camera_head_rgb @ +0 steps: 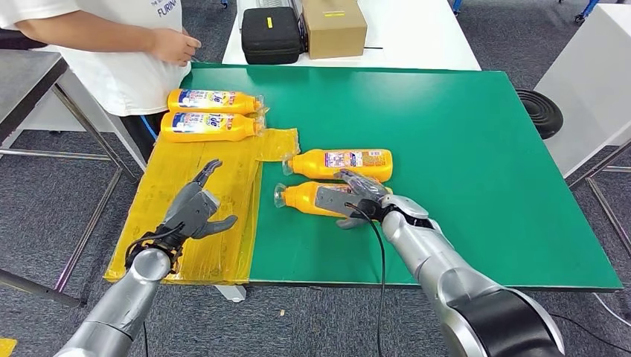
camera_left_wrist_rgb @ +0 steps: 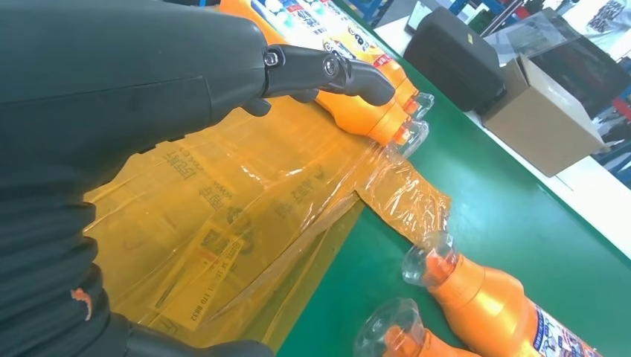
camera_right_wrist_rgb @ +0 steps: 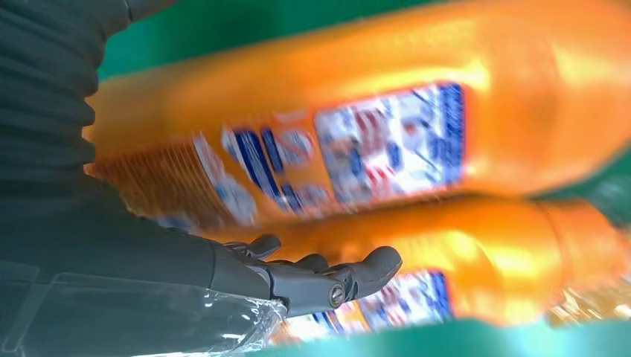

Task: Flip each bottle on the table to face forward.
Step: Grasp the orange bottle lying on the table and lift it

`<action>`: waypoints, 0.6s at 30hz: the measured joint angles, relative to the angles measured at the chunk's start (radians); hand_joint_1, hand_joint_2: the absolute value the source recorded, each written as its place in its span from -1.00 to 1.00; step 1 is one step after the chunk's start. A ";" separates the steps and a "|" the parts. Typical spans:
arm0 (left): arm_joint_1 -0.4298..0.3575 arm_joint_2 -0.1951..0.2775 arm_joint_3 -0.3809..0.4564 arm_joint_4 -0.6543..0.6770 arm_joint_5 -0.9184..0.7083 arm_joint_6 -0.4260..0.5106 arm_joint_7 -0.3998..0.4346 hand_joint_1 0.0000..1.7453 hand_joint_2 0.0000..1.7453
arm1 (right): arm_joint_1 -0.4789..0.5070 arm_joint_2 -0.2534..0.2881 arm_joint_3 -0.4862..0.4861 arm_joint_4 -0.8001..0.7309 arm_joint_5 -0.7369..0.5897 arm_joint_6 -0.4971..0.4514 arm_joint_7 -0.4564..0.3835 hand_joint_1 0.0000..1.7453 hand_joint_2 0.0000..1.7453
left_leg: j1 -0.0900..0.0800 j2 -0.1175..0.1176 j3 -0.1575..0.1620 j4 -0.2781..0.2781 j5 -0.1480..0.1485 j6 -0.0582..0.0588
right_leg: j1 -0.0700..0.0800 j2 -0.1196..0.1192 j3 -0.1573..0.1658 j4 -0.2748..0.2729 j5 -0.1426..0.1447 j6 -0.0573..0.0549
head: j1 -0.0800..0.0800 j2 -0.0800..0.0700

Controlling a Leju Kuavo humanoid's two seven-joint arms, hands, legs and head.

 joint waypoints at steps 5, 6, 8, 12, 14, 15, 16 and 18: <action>-0.012 0.000 0.000 0.023 0.002 -0.003 0.000 -1.00 1.00 | 0.003 -0.022 0.000 0.013 -0.013 0.005 0.044 -1.00 1.00 | 0.000 0.000 0.001 0.000 0.000 0.000 | 0.000 0.000 0.001 0.000 0.000 0.000 | 0.000 0.000; -0.013 0.000 0.000 0.027 0.004 -0.003 -0.001 -1.00 1.00 | 0.002 -0.027 0.000 0.015 -0.014 0.009 0.049 -1.00 1.00 | 0.000 0.000 0.001 0.000 0.000 0.000 | 0.000 0.000 0.001 0.000 0.000 0.000 | 0.000 0.000; -0.014 0.002 0.000 0.035 0.008 -0.004 -0.004 -1.00 1.00 | 0.001 -0.034 0.000 0.020 -0.014 0.019 0.058 -1.00 1.00 | 0.000 0.000 0.002 0.000 0.000 0.000 | 0.000 0.000 0.002 0.000 0.000 0.000 | 0.000 0.000; -0.014 0.004 0.000 0.046 0.014 -0.006 -0.008 -1.00 1.00 | -0.002 -0.045 0.000 0.027 -0.015 0.035 0.078 -0.99 1.00 | 0.000 0.000 0.004 0.000 0.000 0.000 | 0.000 0.000 0.004 0.000 0.000 0.000 | 0.000 0.000; -0.014 0.004 0.000 0.052 0.016 -0.007 -0.009 -1.00 1.00 | -0.002 -0.049 0.000 0.029 -0.015 0.039 0.086 -0.50 1.00 | 0.000 0.000 0.005 0.000 0.000 0.000 | 0.000 0.000 0.004 0.000 0.000 0.000 | 0.000 0.000; -0.015 0.005 0.000 0.055 0.017 -0.007 -0.010 -1.00 1.00 | -0.003 -0.051 0.000 0.030 -0.015 0.042 0.089 -0.05 1.00 | 0.000 0.000 0.005 0.000 0.000 0.000 | 0.000 0.000 0.005 -0.001 0.000 0.000 | 0.000 0.000; -0.015 0.005 0.000 0.058 0.019 -0.008 -0.011 -1.00 1.00 | -0.003 -0.053 0.000 0.031 -0.015 0.045 0.090 0.39 1.00 | 0.000 0.000 0.006 0.000 0.000 0.000 | 0.000 0.000 0.005 -0.001 0.000 0.000 | 0.000 0.000; -0.016 0.005 0.000 0.063 0.021 -0.009 -0.012 -1.00 1.00 | -0.004 -0.057 0.000 0.033 -0.015 0.054 0.091 0.80 1.00 | 0.000 0.000 0.007 0.000 0.000 0.000 | 0.000 0.000 0.006 -0.001 0.000 0.000 | 0.000 0.000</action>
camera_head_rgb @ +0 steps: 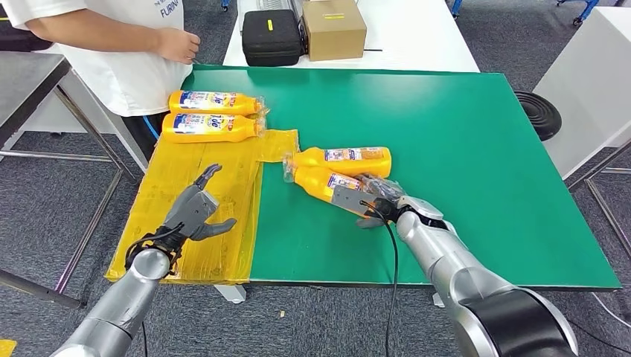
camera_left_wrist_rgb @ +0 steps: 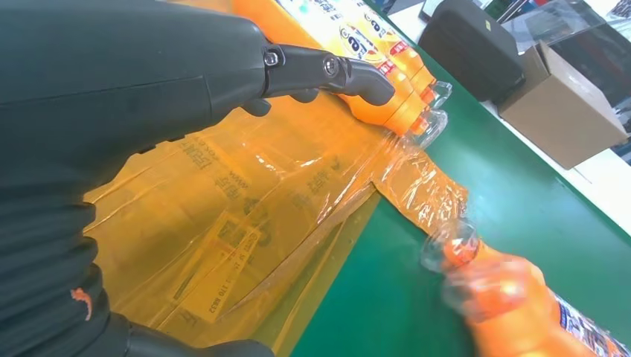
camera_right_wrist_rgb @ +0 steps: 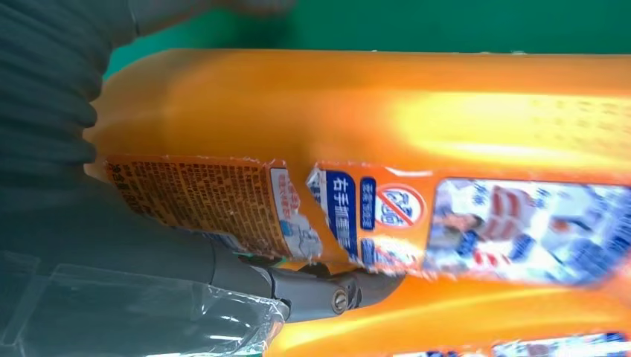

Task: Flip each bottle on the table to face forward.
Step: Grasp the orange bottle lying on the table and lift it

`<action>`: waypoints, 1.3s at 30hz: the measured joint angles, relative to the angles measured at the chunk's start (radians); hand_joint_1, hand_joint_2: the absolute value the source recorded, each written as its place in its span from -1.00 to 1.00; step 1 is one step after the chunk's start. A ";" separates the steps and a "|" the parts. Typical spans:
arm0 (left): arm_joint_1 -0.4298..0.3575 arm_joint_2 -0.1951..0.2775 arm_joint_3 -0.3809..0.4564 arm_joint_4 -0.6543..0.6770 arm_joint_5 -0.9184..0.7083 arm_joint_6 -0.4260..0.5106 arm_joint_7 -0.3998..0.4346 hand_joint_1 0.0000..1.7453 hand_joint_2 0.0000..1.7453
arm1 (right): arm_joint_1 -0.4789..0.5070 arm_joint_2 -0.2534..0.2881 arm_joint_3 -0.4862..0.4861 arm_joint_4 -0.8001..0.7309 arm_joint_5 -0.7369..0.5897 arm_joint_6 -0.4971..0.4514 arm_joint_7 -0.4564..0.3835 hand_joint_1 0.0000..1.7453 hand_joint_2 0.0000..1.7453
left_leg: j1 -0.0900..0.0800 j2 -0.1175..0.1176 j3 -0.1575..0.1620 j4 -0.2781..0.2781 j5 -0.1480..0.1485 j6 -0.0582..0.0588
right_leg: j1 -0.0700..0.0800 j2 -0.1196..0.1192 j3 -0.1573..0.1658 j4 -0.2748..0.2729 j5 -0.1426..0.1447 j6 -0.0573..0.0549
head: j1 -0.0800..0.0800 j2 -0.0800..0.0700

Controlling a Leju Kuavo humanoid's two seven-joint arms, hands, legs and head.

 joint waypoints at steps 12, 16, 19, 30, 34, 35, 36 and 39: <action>-0.010 0.000 0.000 0.020 0.004 -0.005 -0.008 -1.00 1.00 | -0.003 -0.007 0.002 0.006 0.006 0.021 -0.017 1.00 1.00 | 0.000 0.001 0.002 0.000 0.000 0.000 | 0.000 0.000 0.002 0.000 0.000 0.000 | 0.000 0.000; -0.006 0.000 0.002 0.024 0.021 0.001 -0.020 -1.00 1.00 | 0.009 -0.007 0.001 0.006 -0.021 -0.031 -0.093 1.00 1.00 | 0.000 0.001 0.001 0.000 0.000 0.000 | 0.000 0.000 0.002 0.000 0.000 0.000 | 0.000 0.000; 0.004 0.000 0.013 0.024 0.050 0.005 -0.033 -1.00 1.00 | 0.038 0.002 -0.003 -0.002 -0.063 -0.105 -0.194 1.00 1.00 | 0.000 0.001 0.001 0.000 0.000 0.000 | 0.000 0.001 0.001 0.000 0.000 0.000 | 0.000 0.000; 0.034 0.000 0.054 0.024 0.192 -0.052 -0.058 -1.00 1.00 | 0.112 0.035 -0.035 -0.066 -0.156 -0.229 -0.346 1.00 1.00 | 0.001 0.001 -0.002 0.000 0.000 -0.001 | 0.001 0.001 -0.001 0.000 0.000 -0.001 | 0.000 0.000; 0.067 0.000 0.109 0.019 0.410 -0.160 -0.059 -1.00 1.00 | 0.208 0.073 -0.072 -0.196 -0.255 -0.328 -0.457 1.00 1.00 | 0.002 0.000 -0.005 0.000 0.000 -0.001 | 0.002 0.001 -0.004 0.000 0.000 -0.001 | 0.000 0.000; 0.070 0.000 0.117 0.017 0.443 -0.182 -0.053 -1.00 1.00 | 0.222 0.078 -0.076 -0.220 -0.265 -0.331 -0.460 1.00 1.00 | 0.002 0.000 -0.005 0.000 0.000 -0.001 | 0.002 0.001 -0.005 0.000 0.000 -0.001 | 0.000 0.000; 0.073 0.000 0.124 0.015 0.480 -0.209 -0.044 -1.00 1.00 | 0.236 0.082 -0.080 -0.242 -0.276 -0.334 -0.464 1.00 1.00 | 0.002 0.000 -0.006 0.000 0.000 -0.001 | 0.002 0.001 -0.005 0.000 0.000 -0.001 | 0.000 0.000; 0.081 0.000 0.141 0.009 0.611 -0.304 -0.011 -1.00 1.00 | 0.267 0.094 -0.091 -0.298 -0.303 -0.340 -0.475 1.00 1.00 | 0.001 0.000 -0.006 0.000 0.000 -0.001 | 0.001 0.001 -0.005 0.000 0.000 -0.001 | 0.000 0.000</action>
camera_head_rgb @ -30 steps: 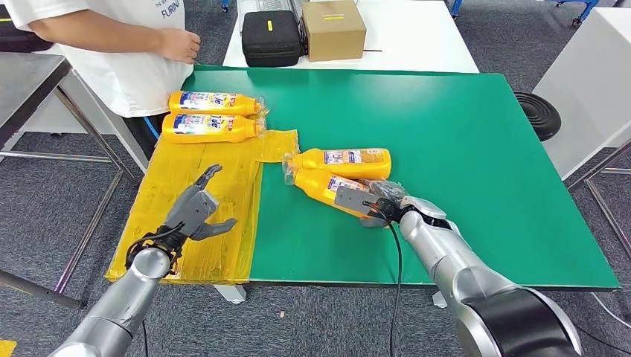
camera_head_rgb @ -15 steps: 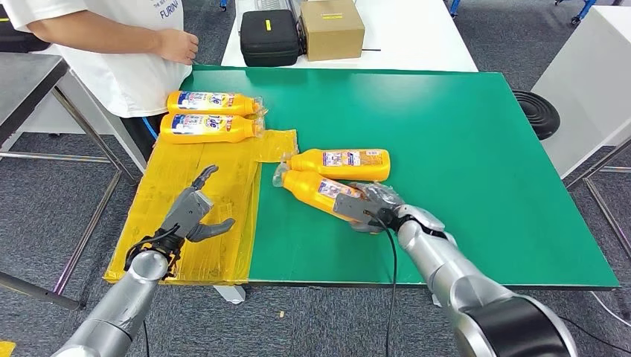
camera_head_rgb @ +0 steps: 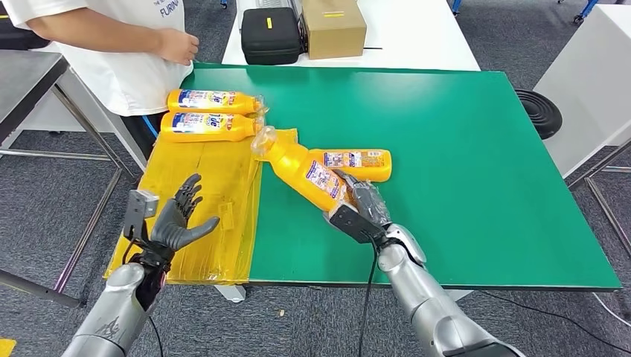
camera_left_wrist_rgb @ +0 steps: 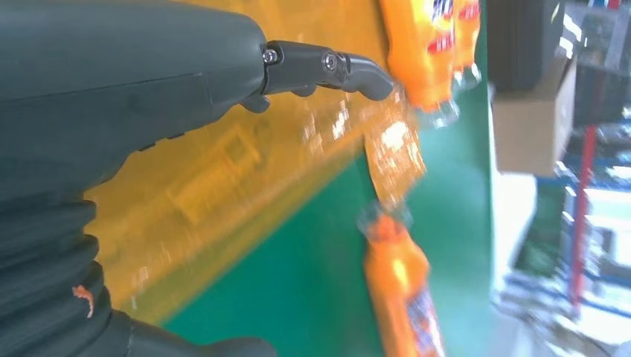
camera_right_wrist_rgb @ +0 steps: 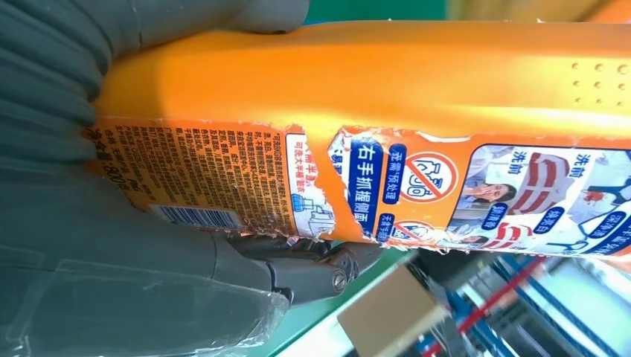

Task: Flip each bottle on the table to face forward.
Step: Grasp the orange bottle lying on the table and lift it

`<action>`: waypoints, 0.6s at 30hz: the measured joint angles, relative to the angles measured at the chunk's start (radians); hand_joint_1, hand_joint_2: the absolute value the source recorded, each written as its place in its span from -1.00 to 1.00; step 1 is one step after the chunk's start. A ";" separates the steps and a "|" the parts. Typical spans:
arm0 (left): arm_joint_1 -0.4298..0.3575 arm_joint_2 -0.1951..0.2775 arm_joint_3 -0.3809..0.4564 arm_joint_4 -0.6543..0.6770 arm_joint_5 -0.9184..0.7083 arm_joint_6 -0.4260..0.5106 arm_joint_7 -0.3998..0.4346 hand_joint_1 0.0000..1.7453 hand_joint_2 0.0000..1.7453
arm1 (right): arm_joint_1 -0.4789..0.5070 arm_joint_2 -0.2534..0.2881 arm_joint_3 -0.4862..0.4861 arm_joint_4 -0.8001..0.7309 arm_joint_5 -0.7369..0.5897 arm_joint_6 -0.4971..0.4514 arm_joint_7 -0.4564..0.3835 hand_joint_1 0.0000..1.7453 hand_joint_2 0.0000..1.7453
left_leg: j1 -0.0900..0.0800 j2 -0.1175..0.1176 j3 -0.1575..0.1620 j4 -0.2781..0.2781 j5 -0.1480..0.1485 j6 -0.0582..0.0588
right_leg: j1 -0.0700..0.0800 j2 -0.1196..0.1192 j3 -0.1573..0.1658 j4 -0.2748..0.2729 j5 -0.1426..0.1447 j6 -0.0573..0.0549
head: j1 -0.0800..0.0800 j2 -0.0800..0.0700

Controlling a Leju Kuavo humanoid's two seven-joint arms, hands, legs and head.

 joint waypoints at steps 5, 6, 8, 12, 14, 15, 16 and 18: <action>0.004 -0.001 0.002 -0.002 0.167 -0.164 0.036 -1.00 1.00 | 0.038 0.029 0.004 -0.038 -0.004 0.001 -0.012 1.00 1.00 | 0.000 0.000 0.000 0.000 0.000 0.000 | 0.000 0.000 0.000 0.000 0.000 0.000 | 0.000 0.000; 0.004 -0.002 0.001 -0.002 0.189 -0.188 0.037 -1.00 1.00 | 0.044 0.036 0.007 -0.040 0.001 0.004 -0.014 1.00 1.00 | 0.000 0.000 0.000 0.000 0.000 0.000 | 0.000 0.000 -0.001 0.000 0.000 0.000 | 0.000 0.000; 0.003 -0.004 -0.003 -0.002 0.222 -0.215 0.036 -1.00 1.00 | 0.053 0.050 0.018 -0.041 0.009 0.013 -0.015 1.00 1.00 | 0.000 0.000 0.000 0.000 0.000 0.000 | 0.000 0.000 -0.001 0.000 0.000 0.000 | 0.000 0.000; 0.003 -0.008 -0.019 -0.007 0.254 -0.235 0.034 -1.00 1.00 | 0.065 0.072 0.042 -0.040 0.021 0.033 -0.016 1.00 1.00 | 0.000 0.000 0.000 0.000 0.000 0.000 | 0.000 0.000 -0.001 0.000 0.000 0.000 | 0.000 0.000; 0.005 -0.009 -0.029 -0.019 0.260 -0.237 0.033 -1.00 0.00 | 0.066 0.082 0.054 -0.039 0.024 0.045 -0.016 1.00 1.00 | 0.000 0.000 0.000 0.000 0.000 0.000 | 0.000 0.000 -0.001 0.000 0.000 0.000 | 0.000 0.000; 0.006 -0.009 -0.035 -0.028 0.261 -0.237 0.032 -1.00 -0.50 | 0.067 0.087 0.061 -0.037 0.024 0.050 -0.017 1.00 1.00 | 0.000 0.000 0.000 0.000 0.000 0.000 | 0.000 0.000 -0.001 0.000 0.000 0.000 | 0.000 0.000; 0.008 -0.009 -0.040 -0.036 0.261 -0.237 0.032 -1.00 -1.00 | 0.066 0.091 0.066 -0.036 0.024 0.053 -0.018 1.00 1.00 | 0.000 0.000 0.000 0.000 0.000 0.000 | 0.000 0.000 -0.001 0.000 0.000 0.000 | 0.000 0.000; 0.011 -0.009 -0.050 -0.053 0.259 -0.235 0.029 -1.00 -1.00 | 0.065 0.100 0.076 -0.032 0.024 0.058 -0.022 1.00 1.00 | 0.000 0.000 -0.001 0.000 0.000 0.000 | 0.000 0.000 -0.001 0.000 0.000 0.000 | 0.000 0.000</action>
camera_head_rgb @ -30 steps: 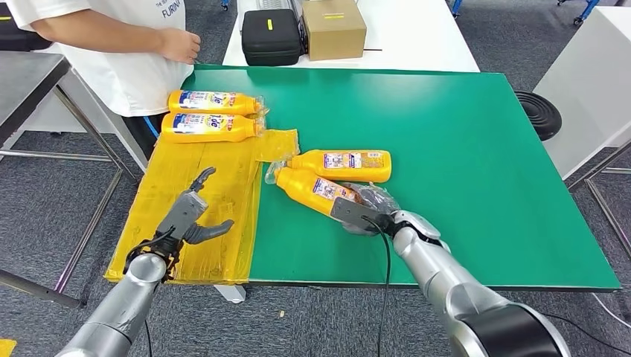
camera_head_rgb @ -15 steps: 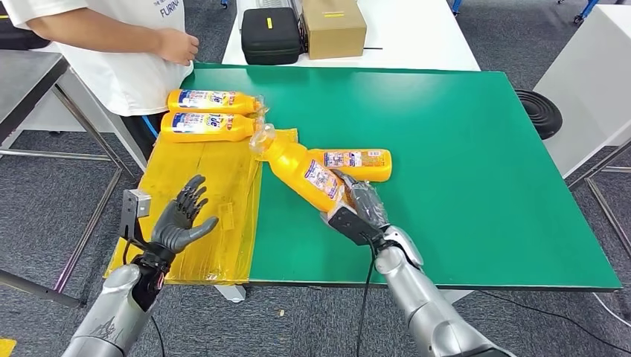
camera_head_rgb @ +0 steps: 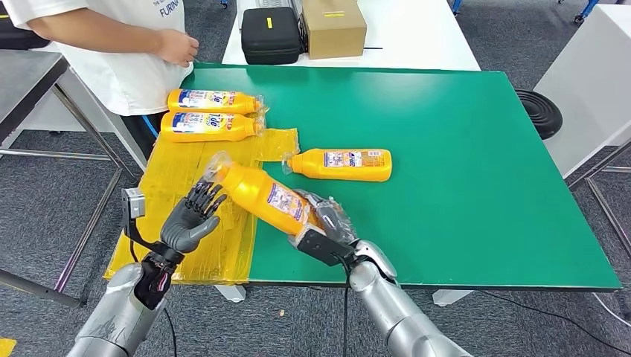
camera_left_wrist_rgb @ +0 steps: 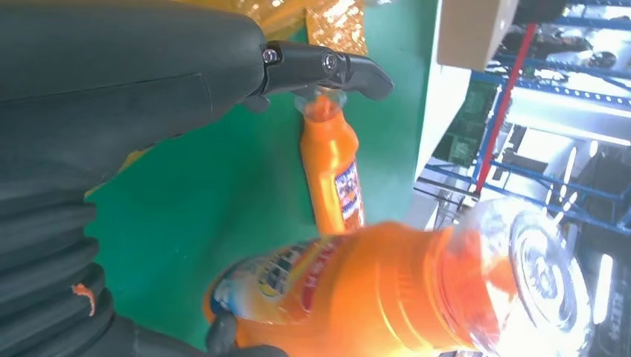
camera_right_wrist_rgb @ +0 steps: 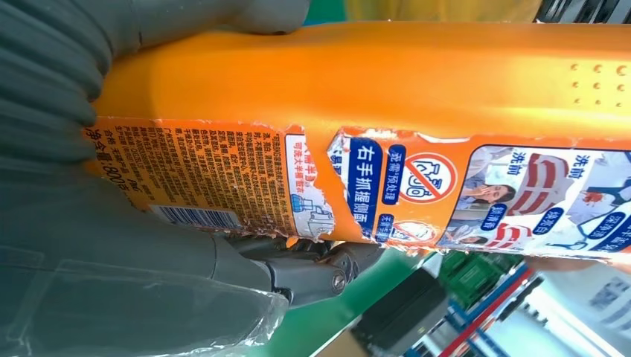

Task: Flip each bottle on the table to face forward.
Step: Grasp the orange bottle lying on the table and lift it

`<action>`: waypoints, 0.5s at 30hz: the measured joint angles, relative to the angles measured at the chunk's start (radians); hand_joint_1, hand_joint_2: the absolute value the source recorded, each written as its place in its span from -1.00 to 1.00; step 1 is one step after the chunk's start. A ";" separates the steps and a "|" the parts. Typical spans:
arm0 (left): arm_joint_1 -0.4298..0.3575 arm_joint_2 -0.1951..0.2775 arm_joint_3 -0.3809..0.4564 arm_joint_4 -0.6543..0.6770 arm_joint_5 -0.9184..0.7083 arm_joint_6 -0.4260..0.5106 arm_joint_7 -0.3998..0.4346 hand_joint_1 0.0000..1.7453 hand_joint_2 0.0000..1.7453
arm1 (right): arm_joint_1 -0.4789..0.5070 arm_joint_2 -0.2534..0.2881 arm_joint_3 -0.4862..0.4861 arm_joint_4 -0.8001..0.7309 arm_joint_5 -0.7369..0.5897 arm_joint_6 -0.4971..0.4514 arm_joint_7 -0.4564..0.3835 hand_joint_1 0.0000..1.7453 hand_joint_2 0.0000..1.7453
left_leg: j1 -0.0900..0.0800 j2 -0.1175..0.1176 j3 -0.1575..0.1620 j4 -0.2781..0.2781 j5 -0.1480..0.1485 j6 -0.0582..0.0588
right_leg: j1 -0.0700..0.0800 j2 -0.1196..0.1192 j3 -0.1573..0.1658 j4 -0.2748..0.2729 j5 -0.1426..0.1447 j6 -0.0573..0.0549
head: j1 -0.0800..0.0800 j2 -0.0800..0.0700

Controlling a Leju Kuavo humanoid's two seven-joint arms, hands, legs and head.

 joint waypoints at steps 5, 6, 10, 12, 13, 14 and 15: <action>0.009 0.000 -0.019 -0.038 -0.010 0.011 -0.006 -1.00 -1.00 | -0.010 0.023 0.019 0.005 -0.002 0.006 -0.010 1.00 1.00 | 0.000 0.000 0.000 0.000 0.000 0.000 | 0.000 0.000 0.000 0.000 0.000 0.000 | 0.000 0.000; 0.011 0.000 -0.021 -0.044 -0.010 0.011 -0.007 -1.00 -1.00 | -0.012 0.026 0.022 0.005 -0.002 0.007 -0.011 1.00 1.00 | 0.000 0.000 0.000 0.000 0.000 0.000 | 0.000 0.000 0.000 0.000 0.000 0.000 | 0.000 0.000; 0.018 0.000 -0.027 -0.058 -0.010 0.011 -0.010 -1.00 -1.00 | -0.020 0.035 0.028 0.006 -0.002 0.011 -0.011 1.00 1.00 | 0.000 0.000 0.000 0.000 0.000 0.000 | 0.000 0.000 0.000 0.000 0.000 0.000 | 0.000 0.000; 0.023 0.000 -0.031 -0.065 -0.010 0.009 -0.014 -1.00 -1.00 | -0.024 0.038 0.031 0.006 -0.002 0.017 -0.011 1.00 1.00 | 0.000 0.000 0.000 0.000 0.000 0.000 | 0.000 0.000 0.000 0.000 0.000 0.000 | 0.000 0.000; 0.026 0.000 -0.033 -0.069 -0.010 0.008 -0.015 -1.00 -1.00 | -0.027 0.041 0.033 0.006 -0.003 0.020 -0.011 1.00 1.00 | 0.000 0.000 0.000 0.000 0.000 0.000 | 0.000 0.000 0.000 0.000 0.000 0.000 | 0.000 0.000; 0.029 0.000 -0.035 -0.074 -0.010 0.006 -0.016 -1.00 -1.00 | -0.030 0.043 0.035 0.006 -0.004 0.023 -0.011 1.00 1.00 | 0.000 0.000 0.000 0.000 0.000 0.000 | 0.000 0.000 0.000 0.000 0.000 0.000 | 0.000 0.000; 0.032 0.000 -0.038 -0.078 -0.010 0.004 -0.017 -1.00 -1.00 | -0.033 0.046 0.038 0.006 -0.006 0.025 -0.011 1.00 1.00 | 0.000 0.000 0.000 0.000 0.000 0.000 | 0.000 0.000 0.000 0.000 0.000 0.000 | 0.000 0.000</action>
